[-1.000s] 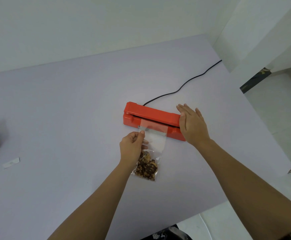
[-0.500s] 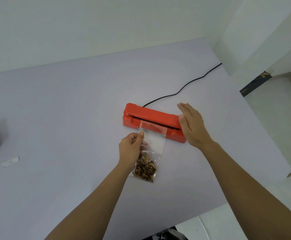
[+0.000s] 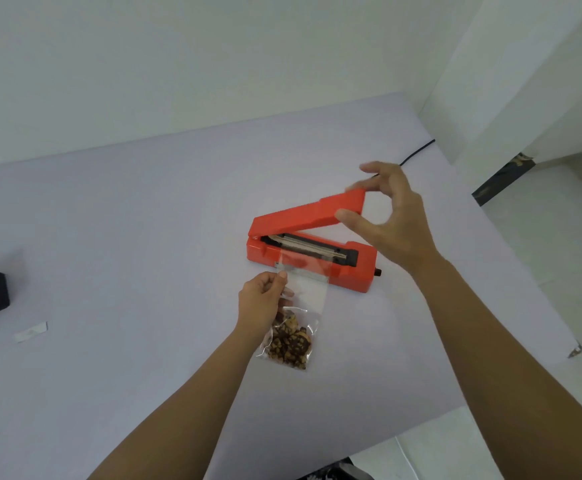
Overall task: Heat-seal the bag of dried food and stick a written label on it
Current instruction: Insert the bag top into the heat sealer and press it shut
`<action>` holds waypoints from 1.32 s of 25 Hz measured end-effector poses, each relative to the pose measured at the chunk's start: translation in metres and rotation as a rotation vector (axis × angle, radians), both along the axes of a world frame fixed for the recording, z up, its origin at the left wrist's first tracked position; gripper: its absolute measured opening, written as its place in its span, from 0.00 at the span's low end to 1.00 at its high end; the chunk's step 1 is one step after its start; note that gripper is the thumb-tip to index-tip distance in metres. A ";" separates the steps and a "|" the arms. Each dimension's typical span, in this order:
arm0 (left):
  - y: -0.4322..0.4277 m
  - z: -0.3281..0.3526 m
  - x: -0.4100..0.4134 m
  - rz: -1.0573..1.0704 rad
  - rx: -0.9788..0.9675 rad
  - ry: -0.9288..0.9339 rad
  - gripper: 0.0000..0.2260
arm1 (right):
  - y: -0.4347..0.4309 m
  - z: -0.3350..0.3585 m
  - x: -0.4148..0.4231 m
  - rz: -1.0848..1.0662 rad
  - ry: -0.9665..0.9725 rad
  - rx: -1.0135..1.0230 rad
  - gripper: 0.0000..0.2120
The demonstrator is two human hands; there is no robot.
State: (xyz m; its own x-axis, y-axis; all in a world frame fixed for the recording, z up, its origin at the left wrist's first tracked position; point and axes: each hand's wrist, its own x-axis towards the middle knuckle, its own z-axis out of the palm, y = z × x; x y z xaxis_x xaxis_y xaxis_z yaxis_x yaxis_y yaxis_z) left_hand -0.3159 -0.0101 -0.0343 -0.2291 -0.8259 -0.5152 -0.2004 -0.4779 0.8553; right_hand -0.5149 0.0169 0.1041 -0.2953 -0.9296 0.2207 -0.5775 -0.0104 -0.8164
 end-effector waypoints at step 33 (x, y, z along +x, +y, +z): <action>-0.005 0.039 -0.037 0.112 -0.397 -0.409 0.11 | 0.037 -0.116 -0.027 0.004 0.209 0.587 0.47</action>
